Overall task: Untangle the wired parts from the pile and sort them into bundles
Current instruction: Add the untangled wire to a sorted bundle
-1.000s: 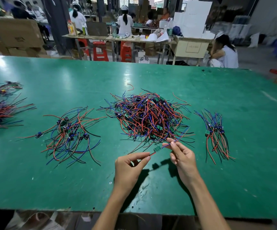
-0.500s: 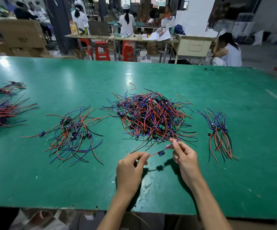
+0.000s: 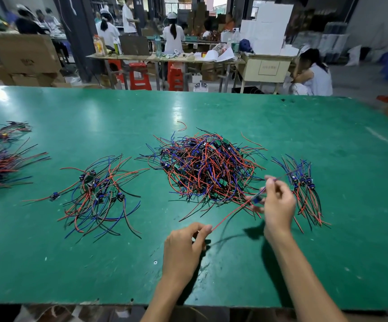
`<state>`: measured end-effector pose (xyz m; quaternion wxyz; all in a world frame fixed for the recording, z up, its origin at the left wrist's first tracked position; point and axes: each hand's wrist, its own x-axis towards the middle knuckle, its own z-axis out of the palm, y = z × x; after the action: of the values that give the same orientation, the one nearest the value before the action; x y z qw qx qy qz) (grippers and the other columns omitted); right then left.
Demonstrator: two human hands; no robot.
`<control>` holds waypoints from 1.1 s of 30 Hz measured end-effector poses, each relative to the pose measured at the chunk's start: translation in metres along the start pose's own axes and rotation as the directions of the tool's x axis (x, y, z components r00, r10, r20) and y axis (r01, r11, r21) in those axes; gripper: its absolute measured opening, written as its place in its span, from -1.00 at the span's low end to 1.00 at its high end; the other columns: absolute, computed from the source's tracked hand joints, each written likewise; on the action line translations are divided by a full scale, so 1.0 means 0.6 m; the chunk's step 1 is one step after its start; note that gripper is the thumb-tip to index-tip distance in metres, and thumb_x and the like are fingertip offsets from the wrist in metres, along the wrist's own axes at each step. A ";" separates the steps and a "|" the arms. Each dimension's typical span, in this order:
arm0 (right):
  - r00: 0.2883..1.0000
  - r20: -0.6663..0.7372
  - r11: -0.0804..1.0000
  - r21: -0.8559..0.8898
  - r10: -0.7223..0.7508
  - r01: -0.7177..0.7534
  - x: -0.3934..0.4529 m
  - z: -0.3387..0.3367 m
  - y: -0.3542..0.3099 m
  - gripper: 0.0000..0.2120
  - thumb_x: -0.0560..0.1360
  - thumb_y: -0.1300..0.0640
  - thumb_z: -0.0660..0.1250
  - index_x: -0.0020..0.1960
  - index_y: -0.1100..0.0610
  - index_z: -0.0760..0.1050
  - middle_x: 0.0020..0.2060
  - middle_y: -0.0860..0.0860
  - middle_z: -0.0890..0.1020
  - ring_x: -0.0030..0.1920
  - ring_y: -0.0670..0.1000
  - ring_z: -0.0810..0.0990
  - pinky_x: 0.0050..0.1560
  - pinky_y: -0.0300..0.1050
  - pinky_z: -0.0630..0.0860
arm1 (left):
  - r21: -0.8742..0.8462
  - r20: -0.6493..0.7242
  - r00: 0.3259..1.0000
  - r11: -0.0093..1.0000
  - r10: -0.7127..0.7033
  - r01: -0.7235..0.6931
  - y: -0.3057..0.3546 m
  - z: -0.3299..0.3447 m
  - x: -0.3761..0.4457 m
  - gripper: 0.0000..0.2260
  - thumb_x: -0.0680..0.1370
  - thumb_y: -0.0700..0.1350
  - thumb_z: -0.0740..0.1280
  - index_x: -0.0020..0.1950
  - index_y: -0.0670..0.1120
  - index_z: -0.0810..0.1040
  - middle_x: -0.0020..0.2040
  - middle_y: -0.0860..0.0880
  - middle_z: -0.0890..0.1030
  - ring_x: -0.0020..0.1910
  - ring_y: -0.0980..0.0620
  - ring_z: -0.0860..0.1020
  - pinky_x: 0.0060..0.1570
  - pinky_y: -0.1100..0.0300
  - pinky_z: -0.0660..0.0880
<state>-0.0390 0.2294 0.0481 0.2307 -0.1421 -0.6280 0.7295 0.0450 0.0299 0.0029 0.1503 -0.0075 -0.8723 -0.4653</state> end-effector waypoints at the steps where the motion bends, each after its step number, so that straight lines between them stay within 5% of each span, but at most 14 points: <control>1: 0.999 -0.039 0.997 -0.071 -0.031 0.029 0.038 -0.004 -0.013 -0.83 0.67 0.08 0.25 0.02 -0.01 0.62 -0.28 -0.04 0.54 -0.49 0.00 0.64 -0.54 -0.17 0.52 | -0.070 0.002 0.999 0.996 -0.048 0.048 0.000 0.000 0.002 -0.79 0.58 0.15 0.35 -0.16 0.12 0.68 -0.43 0.14 0.61 -0.43 0.17 0.57 -0.25 0.08 0.55; 3: 0.991 -0.080 0.952 -0.295 -0.106 0.078 0.118 -0.017 -0.040 -0.78 0.65 0.07 0.24 0.08 0.04 0.67 -0.29 -0.04 0.55 -0.50 0.01 0.62 -0.43 -0.07 0.57 | -0.229 -0.005 0.987 0.961 -0.158 0.153 -0.001 -0.004 0.007 -0.79 0.60 0.08 0.36 -0.20 0.12 0.69 -0.45 0.07 0.61 -0.42 0.13 0.62 -0.25 0.00 0.62; 5: 0.984 -0.100 0.829 -0.555 -0.148 0.069 0.190 -0.036 -0.062 -0.72 0.62 0.05 0.24 0.10 0.12 0.70 -0.21 0.06 0.67 -0.23 0.19 0.69 -0.12 0.07 0.61 | -0.316 -0.046 0.973 0.928 -0.225 0.199 -0.002 -0.008 0.013 -0.78 0.62 0.05 0.35 -0.21 0.13 0.68 -0.45 0.01 0.61 -0.39 0.02 0.64 -0.30 -0.11 0.63; 10: 0.997 -0.071 0.331 -0.941 0.021 -0.074 0.256 -0.066 -0.058 -0.67 0.59 0.00 0.31 0.20 0.22 0.57 0.22 0.27 0.58 0.26 0.26 0.54 0.35 0.17 0.33 | -0.382 -0.089 0.957 0.897 -0.277 0.225 -0.005 -0.008 0.022 -0.75 0.64 0.02 0.34 -0.22 0.10 0.68 -0.45 -0.04 0.58 -0.44 -0.03 0.56 -0.38 -0.17 0.59; 14: 0.928 0.340 0.568 -0.738 -0.152 0.363 0.195 -0.001 -0.042 -0.73 0.64 0.02 0.29 0.24 0.13 0.59 0.13 0.13 0.68 0.05 0.06 0.61 0.09 -0.10 0.45 | -0.406 -0.081 0.951 0.881 -0.299 0.243 -0.012 -0.005 0.024 -0.76 0.63 0.02 0.35 -0.21 0.06 0.68 -0.46 -0.05 0.58 -0.47 0.03 0.52 -0.36 -0.17 0.57; 17: 0.861 0.480 0.485 -0.720 -0.169 0.496 0.151 0.059 -0.029 -0.69 0.61 -0.12 0.31 0.20 0.04 0.64 0.05 0.00 0.70 0.02 0.05 0.64 0.10 -0.03 0.53 | -0.405 -0.080 0.952 0.883 -0.295 0.239 -0.010 -0.007 0.023 -0.75 0.63 0.03 0.35 -0.22 0.06 0.68 -0.46 -0.05 0.58 -0.47 0.05 0.51 -0.36 -0.16 0.56; 19: 0.872 0.471 0.382 -0.788 -0.132 0.483 0.141 0.083 -0.021 -0.71 0.60 -0.09 0.34 0.22 0.02 0.65 0.05 0.02 0.72 0.11 0.11 0.65 0.13 0.02 0.55 | -0.411 -0.077 0.952 0.880 -0.295 0.239 -0.008 -0.009 0.022 -0.75 0.63 0.02 0.35 -0.22 0.06 0.68 -0.46 -0.06 0.58 -0.47 0.05 0.51 -0.36 -0.16 0.56; 23: 0.924 0.381 0.445 -0.820 -0.047 0.361 0.141 0.092 -0.009 -0.82 0.57 0.05 0.35 0.09 0.02 0.70 0.01 0.07 0.73 0.12 0.14 0.65 0.15 0.03 0.57 | -0.422 -0.078 0.951 0.874 -0.298 0.239 -0.003 -0.012 0.020 -0.75 0.63 0.01 0.35 -0.23 0.04 0.67 -0.45 -0.07 0.58 -0.46 0.04 0.51 -0.38 -0.17 0.55; 27: 0.935 0.295 0.387 -0.853 -0.197 0.350 0.160 0.104 -0.020 -0.71 0.55 -0.11 0.31 0.17 0.02 0.61 0.11 0.09 0.64 0.22 0.16 0.51 0.22 0.06 0.43 | -0.441 -0.063 0.949 0.862 -0.309 0.252 0.001 -0.014 0.020 -0.74 0.63 0.01 0.35 -0.24 0.03 0.67 -0.45 -0.09 0.58 -0.46 0.03 0.50 -0.37 -0.17 0.54; 30: 0.903 0.417 0.362 -0.830 -0.102 0.424 0.189 0.133 -0.036 -0.56 0.65 -0.04 0.21 0.48 0.09 0.40 0.35 0.19 0.51 0.38 0.19 0.40 0.36 0.11 0.36 | -0.464 -0.070 0.940 0.845 -0.335 0.267 0.005 -0.016 0.024 -0.73 0.63 -0.01 0.35 -0.25 0.02 0.67 -0.45 -0.10 0.58 -0.48 0.02 0.46 -0.40 -0.09 0.51; 33: 0.855 0.518 0.411 -0.786 0.029 0.462 0.193 0.162 -0.043 -0.60 0.65 -0.04 0.26 0.45 0.05 0.45 0.28 0.13 0.60 0.31 0.17 0.52 0.31 0.09 0.45 | -0.510 -0.111 0.918 0.815 -0.380 0.276 0.005 -0.019 0.029 -0.72 0.63 -0.01 0.33 -0.25 0.01 0.66 -0.45 -0.10 0.57 -0.49 0.03 0.41 -0.43 0.06 0.39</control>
<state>-0.1823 0.2092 0.0995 0.0629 0.0189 -0.9632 0.2606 0.0319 0.0204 0.0158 0.1507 0.1550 -0.6950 -0.6857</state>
